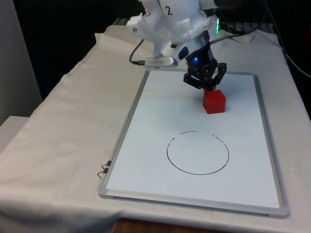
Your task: Push the cube into the marked area.
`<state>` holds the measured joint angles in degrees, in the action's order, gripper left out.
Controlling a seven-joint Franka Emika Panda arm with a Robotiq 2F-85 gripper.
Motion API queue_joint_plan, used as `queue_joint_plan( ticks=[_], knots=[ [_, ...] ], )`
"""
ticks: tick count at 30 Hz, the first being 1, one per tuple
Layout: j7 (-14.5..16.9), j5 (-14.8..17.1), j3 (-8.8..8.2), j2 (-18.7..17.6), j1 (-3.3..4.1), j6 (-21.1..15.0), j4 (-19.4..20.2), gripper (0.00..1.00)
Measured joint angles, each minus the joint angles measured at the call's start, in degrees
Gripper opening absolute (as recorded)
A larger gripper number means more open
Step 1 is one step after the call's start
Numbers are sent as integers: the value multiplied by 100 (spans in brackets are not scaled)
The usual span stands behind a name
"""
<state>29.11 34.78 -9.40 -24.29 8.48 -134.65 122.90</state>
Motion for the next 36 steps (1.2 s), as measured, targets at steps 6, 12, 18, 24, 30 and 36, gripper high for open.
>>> queue_joint_plan(
  ticks=[6,12,18,24,30,36],
  knots=[
    [206,281,-6,-178,-29,195,-241,0],
    [390,561,-6,-327,-52,327,-487,0],
    [510,779,-6,-504,-63,413,-796,0],
    [607,945,0,-647,-63,441,-1031,0],
    [722,1226,46,-831,-63,487,-1255,0],
    [814,1490,52,-985,-63,544,-1432,0]
  ],
)
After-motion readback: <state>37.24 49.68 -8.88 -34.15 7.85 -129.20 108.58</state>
